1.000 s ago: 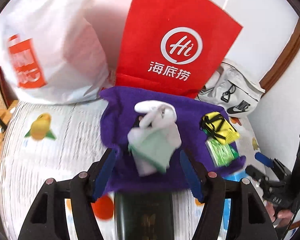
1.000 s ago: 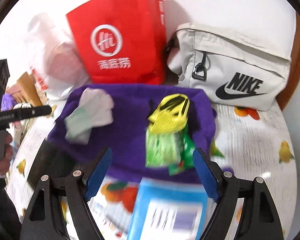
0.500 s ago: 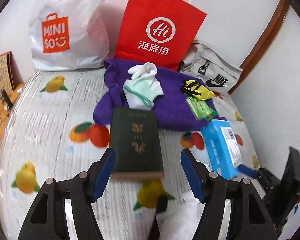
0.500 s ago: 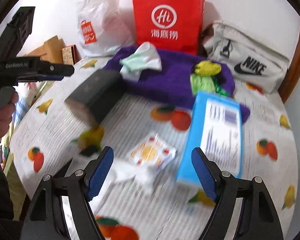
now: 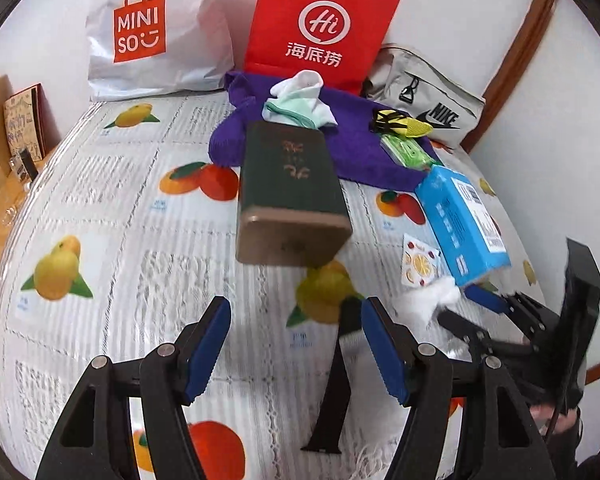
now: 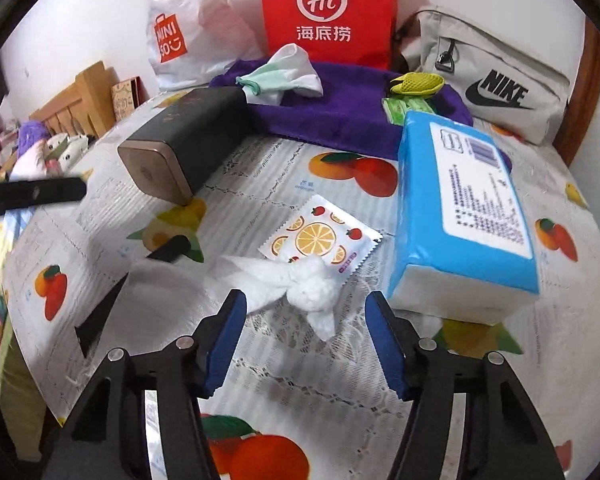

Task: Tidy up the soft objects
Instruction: 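Grasp the white crumpled tissue with the right tool while the left tool grasps the black strap, then carry the tissue and black strap toward the purple towel with both tools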

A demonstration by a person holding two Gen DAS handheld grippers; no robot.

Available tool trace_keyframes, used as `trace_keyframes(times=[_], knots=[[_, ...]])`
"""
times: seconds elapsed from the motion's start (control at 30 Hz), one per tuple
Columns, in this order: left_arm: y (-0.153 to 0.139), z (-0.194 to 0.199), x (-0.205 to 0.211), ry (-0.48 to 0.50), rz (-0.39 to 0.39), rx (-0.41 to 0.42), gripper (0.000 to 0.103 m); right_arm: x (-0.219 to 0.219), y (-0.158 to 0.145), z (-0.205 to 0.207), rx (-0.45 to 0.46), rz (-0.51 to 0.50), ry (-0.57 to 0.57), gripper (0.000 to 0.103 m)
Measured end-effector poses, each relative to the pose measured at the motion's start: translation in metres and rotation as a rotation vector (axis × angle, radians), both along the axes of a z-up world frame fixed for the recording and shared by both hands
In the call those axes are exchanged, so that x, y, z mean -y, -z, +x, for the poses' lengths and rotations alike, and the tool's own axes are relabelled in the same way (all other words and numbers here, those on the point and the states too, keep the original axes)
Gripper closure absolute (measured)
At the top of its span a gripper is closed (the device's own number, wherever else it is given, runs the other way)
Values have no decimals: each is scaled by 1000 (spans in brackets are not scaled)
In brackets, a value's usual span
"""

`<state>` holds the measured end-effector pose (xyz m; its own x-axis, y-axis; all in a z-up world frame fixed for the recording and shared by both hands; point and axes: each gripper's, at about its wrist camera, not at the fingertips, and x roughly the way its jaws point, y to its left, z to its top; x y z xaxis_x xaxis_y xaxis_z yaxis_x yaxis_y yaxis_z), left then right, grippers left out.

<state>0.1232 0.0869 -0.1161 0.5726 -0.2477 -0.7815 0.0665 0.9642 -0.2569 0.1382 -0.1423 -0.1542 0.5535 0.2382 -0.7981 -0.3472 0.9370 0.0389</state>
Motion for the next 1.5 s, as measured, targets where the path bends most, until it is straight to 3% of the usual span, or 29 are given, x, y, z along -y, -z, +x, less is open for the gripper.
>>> trace_keyframes(times=[0.1,0.13,0.17,0.27,0.47,0.63,0.77,1.0,1.2,1.33,1.43,1.47,1.5], knots=[[9,-8,1,9,-18,-6,37,-2,7,5,4,16,13,42],[12,-10,2,9,-19,-10,37,-3,10,7,1,13,17,50],[15,-12,3,8,-17,-16,37,-4,16,9,-4,8,15,67],[25,-17,6,10,-12,-35,37,-4,18,6,22,11,16,80],[45,-24,14,40,3,-67,37,9,10,-18,45,43,-13,80],[50,-31,24,82,86,-43,37,42,2,-43,73,45,23,80],[51,-33,35,116,158,-18,35,73,8,-56,100,-15,82,80],[58,-29,60,147,288,45,27,98,22,-46,99,26,149,80],[59,-20,61,135,280,57,26,98,23,-40,96,37,150,76],[58,-16,64,129,277,81,45,100,23,-37,92,55,147,76],[56,-15,64,128,265,88,76,101,23,-36,97,61,157,79],[55,-15,65,126,262,86,83,100,23,-36,99,59,158,79],[55,-15,65,125,261,84,83,100,23,-36,101,55,158,79]])
